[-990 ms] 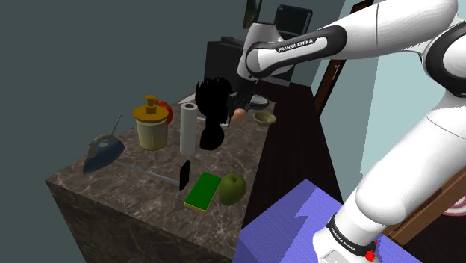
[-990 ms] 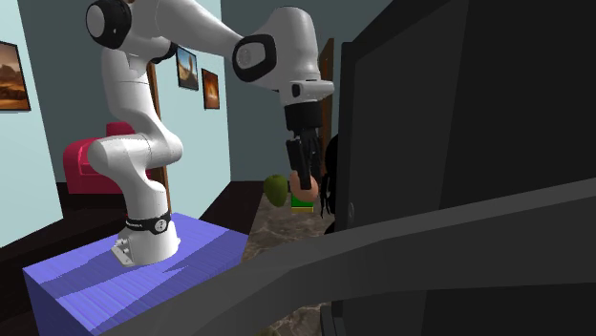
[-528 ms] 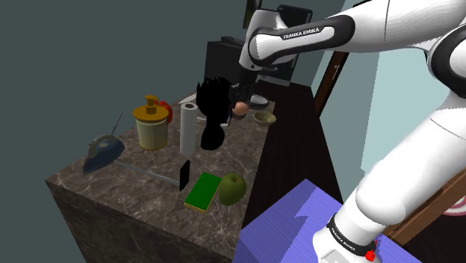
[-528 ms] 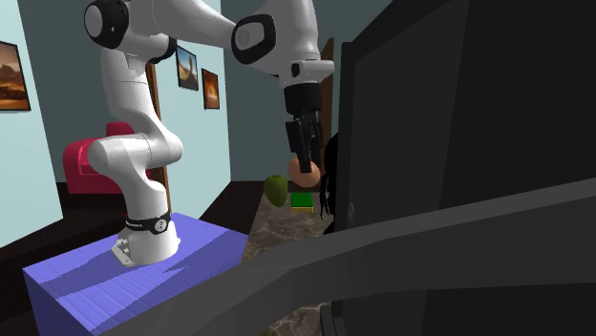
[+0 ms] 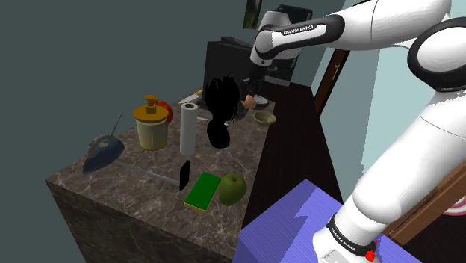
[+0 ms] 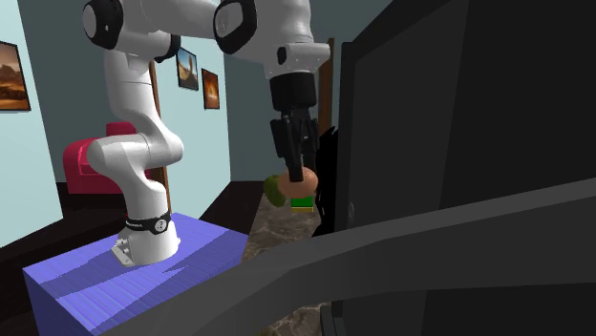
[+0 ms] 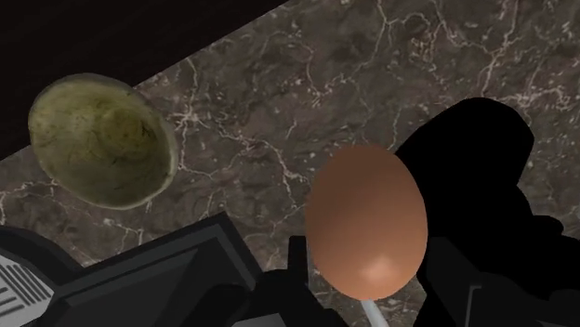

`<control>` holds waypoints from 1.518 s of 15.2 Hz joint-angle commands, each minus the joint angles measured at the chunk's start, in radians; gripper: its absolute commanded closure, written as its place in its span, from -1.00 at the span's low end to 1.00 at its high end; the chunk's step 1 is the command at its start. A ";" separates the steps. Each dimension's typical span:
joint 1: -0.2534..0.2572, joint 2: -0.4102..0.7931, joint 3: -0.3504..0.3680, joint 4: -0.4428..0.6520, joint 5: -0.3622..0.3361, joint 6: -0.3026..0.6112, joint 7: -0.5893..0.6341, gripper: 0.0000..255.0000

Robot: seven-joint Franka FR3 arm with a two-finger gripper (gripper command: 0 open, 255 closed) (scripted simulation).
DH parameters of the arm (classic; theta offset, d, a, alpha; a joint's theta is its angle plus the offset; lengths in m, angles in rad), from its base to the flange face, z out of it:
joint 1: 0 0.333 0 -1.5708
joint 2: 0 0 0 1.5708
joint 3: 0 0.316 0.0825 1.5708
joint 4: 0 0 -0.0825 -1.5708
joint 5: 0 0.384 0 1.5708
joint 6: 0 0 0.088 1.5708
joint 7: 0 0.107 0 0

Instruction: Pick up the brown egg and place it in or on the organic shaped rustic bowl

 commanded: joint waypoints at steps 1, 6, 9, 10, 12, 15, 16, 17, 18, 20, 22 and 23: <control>-0.019 0.033 -0.023 0.042 0.006 -0.010 -0.046 1.00; -0.072 0.127 -0.074 0.162 0.029 -0.036 -0.159 1.00; -0.105 0.194 -0.100 0.250 0.046 -0.059 -0.223 1.00; -0.117 0.218 -0.107 0.282 0.053 -0.068 -0.244 1.00; -0.142 0.268 -0.121 0.353 0.066 -0.089 -0.284 1.00; -0.181 0.353 -0.138 0.473 0.088 -0.128 -0.341 1.00; -0.195 0.383 -0.142 0.518 0.096 -0.143 -0.359 1.00; -0.207 0.411 -0.146 0.559 0.102 -0.157 -0.374 1.00; -0.207 0.411 -0.145 0.545 0.102 -0.144 -0.375 1.00; -0.207 0.411 -0.145 0.519 0.103 -0.117 -0.376 1.00; -0.206 0.414 -0.144 0.496 0.104 -0.091 -0.378 1.00; -0.206 0.415 -0.144 0.484 0.104 -0.079 -0.379 1.00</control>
